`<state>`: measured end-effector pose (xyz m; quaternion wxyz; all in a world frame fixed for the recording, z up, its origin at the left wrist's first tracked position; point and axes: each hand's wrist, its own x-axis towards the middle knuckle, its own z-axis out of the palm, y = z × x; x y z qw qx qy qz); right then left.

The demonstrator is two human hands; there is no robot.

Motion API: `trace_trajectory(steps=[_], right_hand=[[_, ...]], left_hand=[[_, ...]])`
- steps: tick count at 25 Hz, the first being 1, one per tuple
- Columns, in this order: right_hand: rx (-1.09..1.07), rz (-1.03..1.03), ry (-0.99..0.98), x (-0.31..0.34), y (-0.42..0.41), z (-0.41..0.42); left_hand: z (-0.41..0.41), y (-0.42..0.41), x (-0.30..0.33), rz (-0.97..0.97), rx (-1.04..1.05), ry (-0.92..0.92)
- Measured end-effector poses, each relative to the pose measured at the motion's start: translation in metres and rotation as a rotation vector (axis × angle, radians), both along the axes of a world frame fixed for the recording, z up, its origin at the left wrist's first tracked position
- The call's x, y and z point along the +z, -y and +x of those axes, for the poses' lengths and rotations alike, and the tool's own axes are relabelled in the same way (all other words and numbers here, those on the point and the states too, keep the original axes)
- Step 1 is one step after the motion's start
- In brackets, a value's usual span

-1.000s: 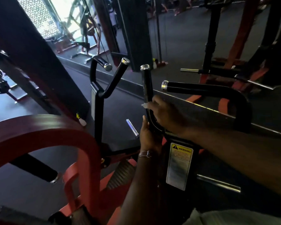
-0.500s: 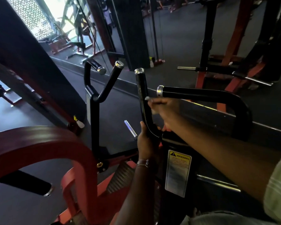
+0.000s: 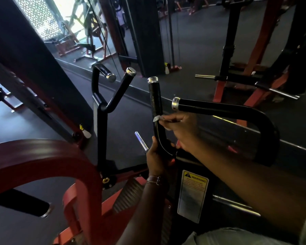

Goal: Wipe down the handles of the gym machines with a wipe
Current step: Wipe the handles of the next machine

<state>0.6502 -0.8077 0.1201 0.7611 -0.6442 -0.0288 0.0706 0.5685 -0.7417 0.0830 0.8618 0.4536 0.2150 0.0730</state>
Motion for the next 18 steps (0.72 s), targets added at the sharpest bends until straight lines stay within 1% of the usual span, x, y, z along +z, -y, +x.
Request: trace_trajectory(steps=[1, 4, 6, 7, 9, 11, 12, 15, 17, 18], right_hand=[[-0.038, -0.009, 0.036, -0.002, -0.005, -0.002], [-0.244, -0.08, 0.131, 0.005, -0.026, -0.004], [-0.311, -0.173, 0.291, 0.001, -0.03, -0.015], [-0.305, -0.266, 0.428, -0.002, -0.026, -0.022], [-0.215, -0.599, 0.698, -0.006, -0.013, -0.028], [-0.038, -0.935, 0.845, 0.0, -0.006, -0.02], [0.025, -1.05, 0.903, 0.006, -0.004, -0.016], [0.079, -1.249, 1.067, 0.037, -0.011, -0.007], [0.071, -1.316, 1.117, 0.065, -0.021, -0.001], [0.044, -1.336, 1.099, 0.08, -0.026, -0.001]], left_hand=[[0.002, -0.002, -0.001, -0.003, -0.008, 0.007], [0.016, -0.018, 0.011, -0.084, -0.082, 0.041], [0.031, -0.028, 0.022, -0.014, -0.102, 0.071], [0.037, -0.031, 0.021, 0.051, -0.088, 0.089], [0.042, -0.03, 0.014, 0.146, -0.024, 0.078], [0.037, -0.024, 0.015, 0.189, 0.019, 0.041], [0.034, -0.02, 0.019, 0.202, 0.033, 0.028], [0.029, -0.014, 0.031, 0.224, 0.04, -0.015], [0.03, -0.012, 0.034, 0.209, 0.047, -0.014], [0.029, -0.01, 0.034, 0.195, 0.056, -0.006]])
